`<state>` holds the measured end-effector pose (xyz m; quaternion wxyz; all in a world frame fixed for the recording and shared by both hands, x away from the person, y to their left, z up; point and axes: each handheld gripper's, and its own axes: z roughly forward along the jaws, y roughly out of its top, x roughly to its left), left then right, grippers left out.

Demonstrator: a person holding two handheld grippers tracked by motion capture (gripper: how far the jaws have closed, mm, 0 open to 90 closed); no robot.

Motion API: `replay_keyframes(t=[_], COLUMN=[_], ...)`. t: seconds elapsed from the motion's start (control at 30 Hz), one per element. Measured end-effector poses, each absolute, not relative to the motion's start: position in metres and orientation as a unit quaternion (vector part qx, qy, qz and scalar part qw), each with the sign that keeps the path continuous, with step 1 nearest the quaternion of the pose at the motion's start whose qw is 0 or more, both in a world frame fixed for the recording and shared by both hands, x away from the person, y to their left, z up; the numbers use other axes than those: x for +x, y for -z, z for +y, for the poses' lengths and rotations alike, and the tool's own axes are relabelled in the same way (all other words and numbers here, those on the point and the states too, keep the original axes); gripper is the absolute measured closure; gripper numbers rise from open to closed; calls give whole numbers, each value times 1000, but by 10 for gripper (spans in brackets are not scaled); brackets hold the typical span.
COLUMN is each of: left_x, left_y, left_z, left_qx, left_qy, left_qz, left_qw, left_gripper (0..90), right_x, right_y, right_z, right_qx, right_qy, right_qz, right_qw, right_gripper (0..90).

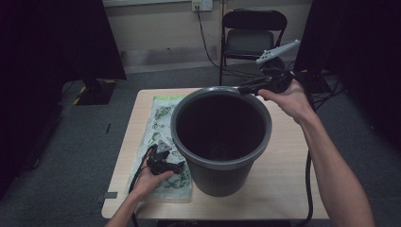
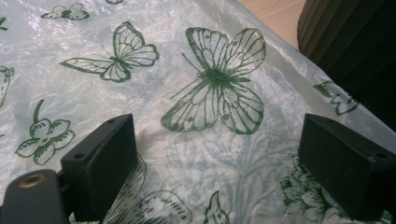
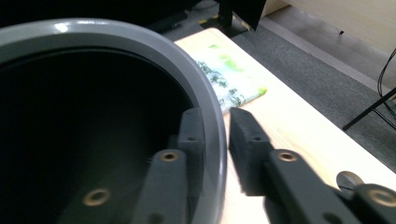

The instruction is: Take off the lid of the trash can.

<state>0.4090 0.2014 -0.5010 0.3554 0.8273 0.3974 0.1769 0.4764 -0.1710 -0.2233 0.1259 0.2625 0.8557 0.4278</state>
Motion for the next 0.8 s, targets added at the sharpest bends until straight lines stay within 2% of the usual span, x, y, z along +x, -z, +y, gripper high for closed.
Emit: replay_keyframes(t=[0.07, 0.23, 0.33, 0.4, 0.8], left_x=[409, 409, 409, 409, 410], left_y=[501, 501, 501, 501, 501], left_z=[201, 201, 202, 202, 202], left_qx=[827, 828, 828, 828, 829], left_qy=[-177, -177, -177, -176, -175], left_qz=[397, 397, 397, 396, 393], left_qw=[355, 355, 356, 356, 358], left_gripper=[109, 109, 109, 109, 109], right_x=[480, 490, 499, 501, 501], right_y=[226, 231, 237, 239, 241], right_z=[-164, -149, -137, -134, -136], right_qx=[264, 264, 260, 268, 274], right_qy=[-411, -367, -322, -308, -328], right_qz=[864, 884, 906, 909, 900], right_qw=[127, 123, 86, 85, 88], right_gripper=[643, 607, 663, 725, 731])
